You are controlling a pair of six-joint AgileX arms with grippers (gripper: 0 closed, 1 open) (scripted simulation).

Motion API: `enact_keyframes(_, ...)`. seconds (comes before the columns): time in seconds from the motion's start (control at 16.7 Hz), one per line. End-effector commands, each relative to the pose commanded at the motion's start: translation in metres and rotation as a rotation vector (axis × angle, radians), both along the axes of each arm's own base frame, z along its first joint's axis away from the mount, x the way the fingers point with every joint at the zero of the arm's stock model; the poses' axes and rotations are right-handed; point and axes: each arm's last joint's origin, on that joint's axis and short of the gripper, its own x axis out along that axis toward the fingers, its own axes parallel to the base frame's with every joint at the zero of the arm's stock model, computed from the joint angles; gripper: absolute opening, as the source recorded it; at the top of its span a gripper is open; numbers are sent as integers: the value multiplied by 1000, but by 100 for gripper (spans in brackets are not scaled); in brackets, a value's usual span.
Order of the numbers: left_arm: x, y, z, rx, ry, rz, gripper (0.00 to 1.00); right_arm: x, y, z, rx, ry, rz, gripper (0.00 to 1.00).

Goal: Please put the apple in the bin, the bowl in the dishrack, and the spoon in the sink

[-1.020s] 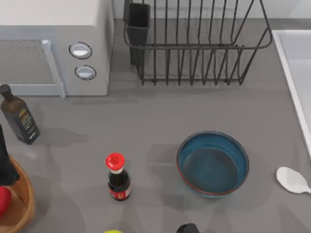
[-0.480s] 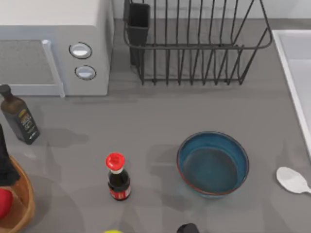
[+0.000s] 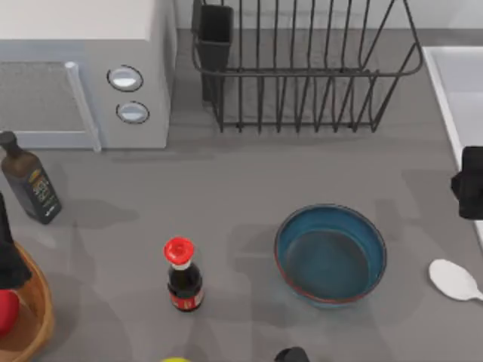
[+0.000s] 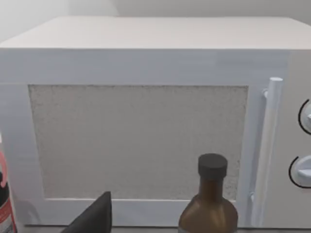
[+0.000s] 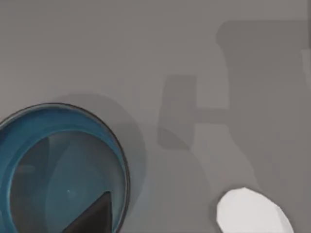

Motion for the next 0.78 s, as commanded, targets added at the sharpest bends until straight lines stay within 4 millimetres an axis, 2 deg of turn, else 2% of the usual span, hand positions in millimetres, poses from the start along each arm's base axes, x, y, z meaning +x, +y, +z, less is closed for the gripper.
enact_keyframes(0.18,0,0,0,0,0,0,100,38,32,1,-42,245,9,100)
enact_keyframes(0.42,0,0,0,0,0,0,100,77,75,-15,-127,499,5,100)
enact_keyframes(0.6,0,0,0,0,0,0,100,93,97,-28,-179,611,-2,100)
enact_keyframes(0.78,0,0,0,0,0,0,100,97,104,-32,-198,645,-5,100)
